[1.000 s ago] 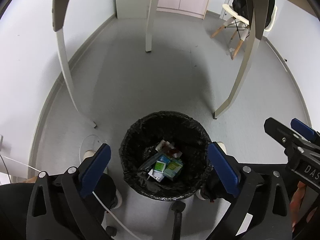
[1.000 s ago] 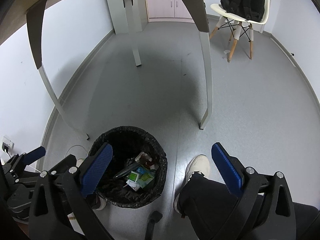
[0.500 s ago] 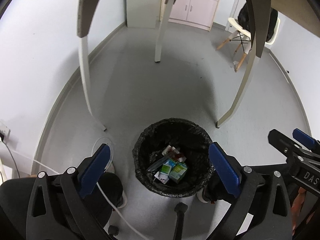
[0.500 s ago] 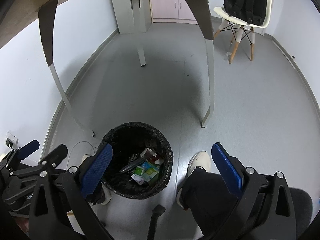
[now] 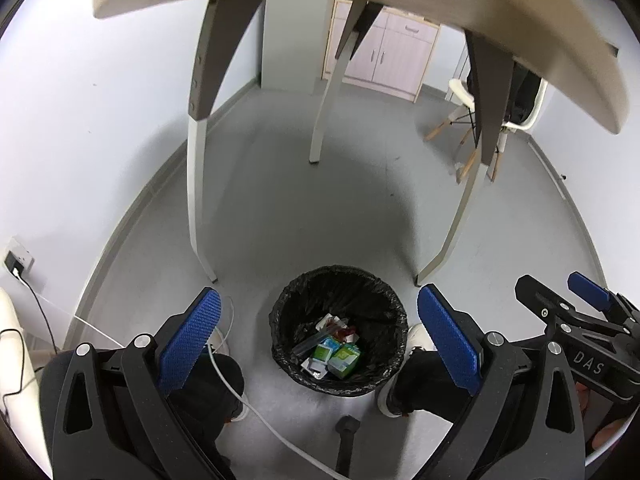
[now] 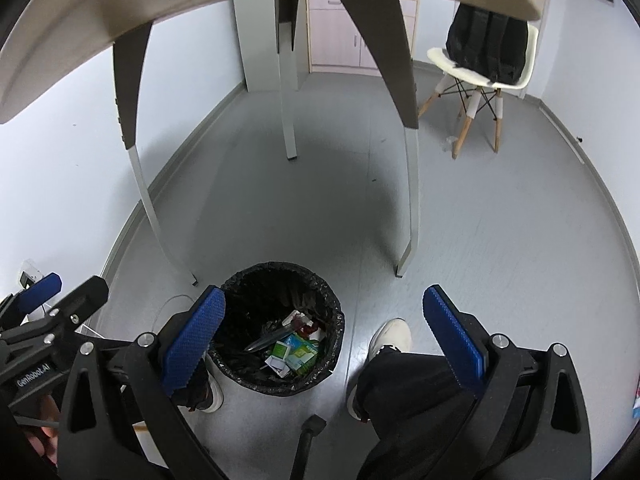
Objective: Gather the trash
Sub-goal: 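Raise both open tools from the bin back up over the table, then grasp the white tissue with left tool while right tool grasps the clear plastic bag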
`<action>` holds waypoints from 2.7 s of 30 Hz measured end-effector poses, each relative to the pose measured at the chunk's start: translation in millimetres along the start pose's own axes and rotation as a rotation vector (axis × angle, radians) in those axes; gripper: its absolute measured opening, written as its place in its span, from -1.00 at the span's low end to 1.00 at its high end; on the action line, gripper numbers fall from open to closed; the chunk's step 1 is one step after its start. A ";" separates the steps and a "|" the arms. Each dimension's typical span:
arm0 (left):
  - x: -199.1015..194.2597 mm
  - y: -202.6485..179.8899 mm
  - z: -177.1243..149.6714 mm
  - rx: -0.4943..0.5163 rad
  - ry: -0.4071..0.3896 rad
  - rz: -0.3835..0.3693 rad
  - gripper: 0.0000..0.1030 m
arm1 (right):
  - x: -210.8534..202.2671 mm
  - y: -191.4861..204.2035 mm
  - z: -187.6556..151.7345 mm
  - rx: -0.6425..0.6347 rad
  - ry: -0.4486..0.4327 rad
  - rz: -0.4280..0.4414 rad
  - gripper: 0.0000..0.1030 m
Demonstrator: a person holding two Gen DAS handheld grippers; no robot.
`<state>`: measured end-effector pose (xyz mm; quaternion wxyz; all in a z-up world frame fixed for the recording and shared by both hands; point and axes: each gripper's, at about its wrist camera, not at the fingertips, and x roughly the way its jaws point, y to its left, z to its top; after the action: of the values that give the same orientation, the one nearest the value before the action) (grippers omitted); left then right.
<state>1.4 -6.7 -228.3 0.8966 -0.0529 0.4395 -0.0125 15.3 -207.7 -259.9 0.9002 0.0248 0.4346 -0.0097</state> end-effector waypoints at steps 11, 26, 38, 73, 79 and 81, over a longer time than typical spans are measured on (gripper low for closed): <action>-55.4 -11.4 2.7 0.024 -0.078 -0.011 0.88 | -63.7 -2.6 4.4 -0.004 -0.106 0.005 0.85; -116.3 -22.0 36.3 0.030 -0.164 -0.036 0.88 | -137.5 -5.5 33.2 -0.020 -0.236 0.014 0.85; -156.7 -34.7 82.7 0.053 -0.220 -0.009 0.87 | -186.7 -12.1 69.7 -0.038 -0.319 0.007 0.85; -20.9 -55.2 230.0 0.110 0.006 0.075 -0.79 | -111.2 -18.2 215.3 -0.059 -0.260 0.032 0.85; -30.4 -37.5 236.0 0.083 -0.015 0.067 -0.91 | -95.8 10.0 241.2 -0.098 -0.255 0.069 0.85; -37.5 -27.7 239.1 0.065 -0.027 0.073 -0.91 | -92.1 21.5 248.4 -0.110 -0.259 0.083 0.85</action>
<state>167.8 -11.6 -50.5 0.9035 -0.0081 0.4284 0.0065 153.1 -199.8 -32.8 0.9483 -0.0080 0.3134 0.0483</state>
